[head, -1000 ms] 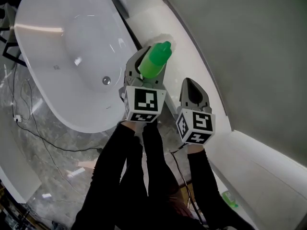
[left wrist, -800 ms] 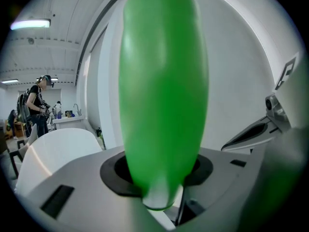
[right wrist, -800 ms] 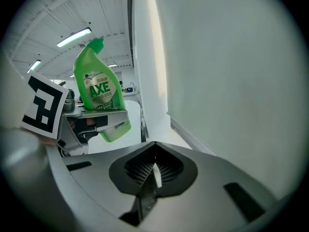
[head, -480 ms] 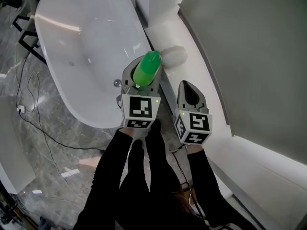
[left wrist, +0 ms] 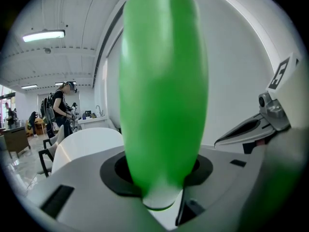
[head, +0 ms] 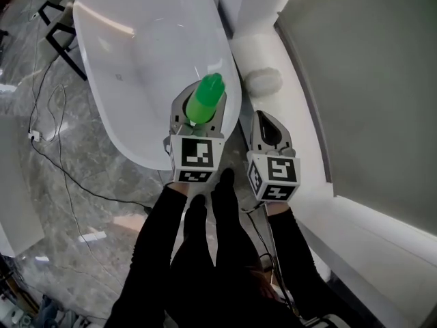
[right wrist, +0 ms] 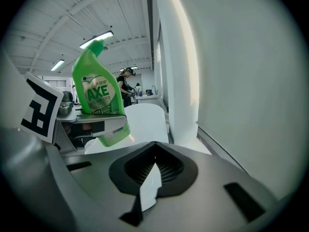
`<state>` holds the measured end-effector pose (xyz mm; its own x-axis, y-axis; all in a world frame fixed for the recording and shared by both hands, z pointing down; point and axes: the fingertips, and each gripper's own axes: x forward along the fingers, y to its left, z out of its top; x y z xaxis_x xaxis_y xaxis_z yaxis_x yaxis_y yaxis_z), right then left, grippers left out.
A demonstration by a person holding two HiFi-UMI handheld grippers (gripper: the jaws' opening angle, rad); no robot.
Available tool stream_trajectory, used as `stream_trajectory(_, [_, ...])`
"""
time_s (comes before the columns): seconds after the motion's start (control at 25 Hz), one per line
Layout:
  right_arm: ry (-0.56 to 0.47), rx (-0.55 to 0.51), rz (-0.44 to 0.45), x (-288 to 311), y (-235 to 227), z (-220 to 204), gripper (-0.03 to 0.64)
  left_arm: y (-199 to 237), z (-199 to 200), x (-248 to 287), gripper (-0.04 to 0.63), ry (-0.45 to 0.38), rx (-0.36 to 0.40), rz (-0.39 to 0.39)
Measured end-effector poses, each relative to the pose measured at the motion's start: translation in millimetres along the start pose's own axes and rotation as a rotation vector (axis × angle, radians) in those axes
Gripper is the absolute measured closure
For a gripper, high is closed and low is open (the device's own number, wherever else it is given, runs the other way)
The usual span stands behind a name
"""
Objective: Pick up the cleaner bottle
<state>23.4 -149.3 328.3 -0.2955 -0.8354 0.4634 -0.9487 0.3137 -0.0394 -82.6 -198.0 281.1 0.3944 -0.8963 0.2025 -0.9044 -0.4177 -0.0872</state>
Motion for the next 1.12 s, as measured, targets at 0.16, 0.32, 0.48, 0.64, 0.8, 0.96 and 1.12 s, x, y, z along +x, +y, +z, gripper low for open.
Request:
stream_trajectory(0.16, [-0.002, -0.022, 0.034, -1.3, 22.4, 6.6, 0.615, 16.6, -3.2, -21.8, 0.399, 0.014, -0.001, 0.033])
stream_trajectory(0.32, [-0.005, -0.052, 0.074, -0.5, 50.0, 11.9, 0.615, 37.2, -7.5, -44.3, 0.399, 0.026, -0.013, 0.067])
stream_trajectory(0.48, [-0.001, -0.080, 0.112, 2.6, 71.6, 12.4, 0.615, 54.1, -12.6, -62.2, 0.399, 0.032, -0.020, 0.102])
stream_trajectory(0.64, [0.001, -0.099, 0.142, 3.5, 92.0, 11.6, 0.615, 68.9, -21.5, -79.9, 0.399, 0.043, -0.029, 0.134])
stream_trajectory(0.8, [0.006, -0.116, 0.169, 2.9, 110.0, 8.6, 0.615, 79.7, -31.6, -97.2, 0.399, 0.058, -0.040, 0.159])
stream_trajectory(0.96, [0.015, -0.127, 0.189, 4.6, 122.8, 3.1, 0.615, 86.3, -42.1, -109.6, 0.399, 0.071, -0.042, 0.177])
stream_trajectory(1.12, [0.025, -0.138, 0.205, 3.3, 132.4, -0.7, 0.615, 88.5, -50.6, -120.3, 0.399, 0.083, -0.051, 0.184])
